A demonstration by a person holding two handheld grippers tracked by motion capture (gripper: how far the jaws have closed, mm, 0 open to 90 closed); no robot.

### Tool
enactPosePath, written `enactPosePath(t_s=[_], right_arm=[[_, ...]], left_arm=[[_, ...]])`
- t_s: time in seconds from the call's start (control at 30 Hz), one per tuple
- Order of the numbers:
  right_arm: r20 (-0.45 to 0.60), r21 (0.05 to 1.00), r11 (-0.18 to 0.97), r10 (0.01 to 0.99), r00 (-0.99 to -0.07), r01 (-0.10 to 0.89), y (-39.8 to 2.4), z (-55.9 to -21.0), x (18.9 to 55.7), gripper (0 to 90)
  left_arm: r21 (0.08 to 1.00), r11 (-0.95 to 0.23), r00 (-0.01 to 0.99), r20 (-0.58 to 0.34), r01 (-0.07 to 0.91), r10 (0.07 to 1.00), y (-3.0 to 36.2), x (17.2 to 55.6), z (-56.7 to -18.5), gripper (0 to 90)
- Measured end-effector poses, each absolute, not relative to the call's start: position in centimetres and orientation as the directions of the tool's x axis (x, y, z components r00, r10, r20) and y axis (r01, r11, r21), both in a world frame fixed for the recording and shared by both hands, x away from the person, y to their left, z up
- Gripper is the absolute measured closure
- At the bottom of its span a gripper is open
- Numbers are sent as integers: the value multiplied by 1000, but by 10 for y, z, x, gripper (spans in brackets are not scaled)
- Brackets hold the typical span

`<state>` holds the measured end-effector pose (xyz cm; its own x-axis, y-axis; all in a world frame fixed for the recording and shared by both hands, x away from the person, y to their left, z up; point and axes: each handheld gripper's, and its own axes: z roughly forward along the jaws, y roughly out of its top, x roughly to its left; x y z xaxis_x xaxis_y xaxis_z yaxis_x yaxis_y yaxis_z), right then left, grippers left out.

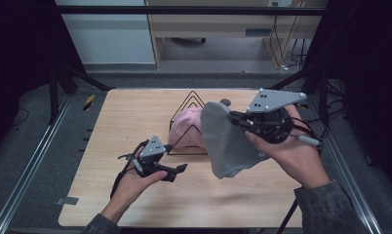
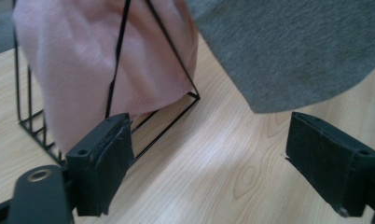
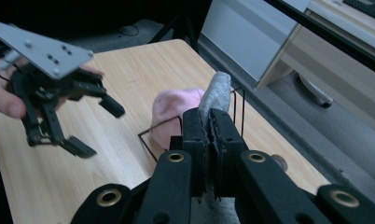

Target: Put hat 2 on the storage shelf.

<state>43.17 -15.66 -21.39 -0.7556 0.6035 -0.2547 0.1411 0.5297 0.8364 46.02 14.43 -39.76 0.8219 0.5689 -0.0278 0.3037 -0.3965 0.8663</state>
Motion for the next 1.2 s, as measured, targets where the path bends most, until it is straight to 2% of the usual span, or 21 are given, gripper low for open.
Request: enactPosePath(t_s=[0.37,0.47,0.87,0.9,0.93,1.0,1.2], right_arm=[[-279,838,537,565,-777,90,-128,-192,434,860],[-284,835,544,555,-782,83,-121,-190,435,860],[-295,826,560,530,-795,67,-108,-188,437,859],[-295,826,560,529,-796,67,-108,-188,437,860],[-297,823,563,528,-796,66,-107,-189,436,859],[-296,823,563,527,-797,67,-107,-190,436,859],[-296,823,563,534,-792,72,-112,-191,436,859]], left_arm=[[871,-387,863,-76,301,499,138,478,-391,235],[881,-356,873,-119,313,472,137,484,-388,244],[870,-386,890,-118,307,440,129,503,-389,305],[873,-382,894,-122,303,431,128,503,-390,322],[876,-382,904,-127,295,408,127,502,-390,383],[877,-385,908,-121,287,402,125,502,-390,400],[896,-341,909,-141,286,391,126,506,-389,676]])
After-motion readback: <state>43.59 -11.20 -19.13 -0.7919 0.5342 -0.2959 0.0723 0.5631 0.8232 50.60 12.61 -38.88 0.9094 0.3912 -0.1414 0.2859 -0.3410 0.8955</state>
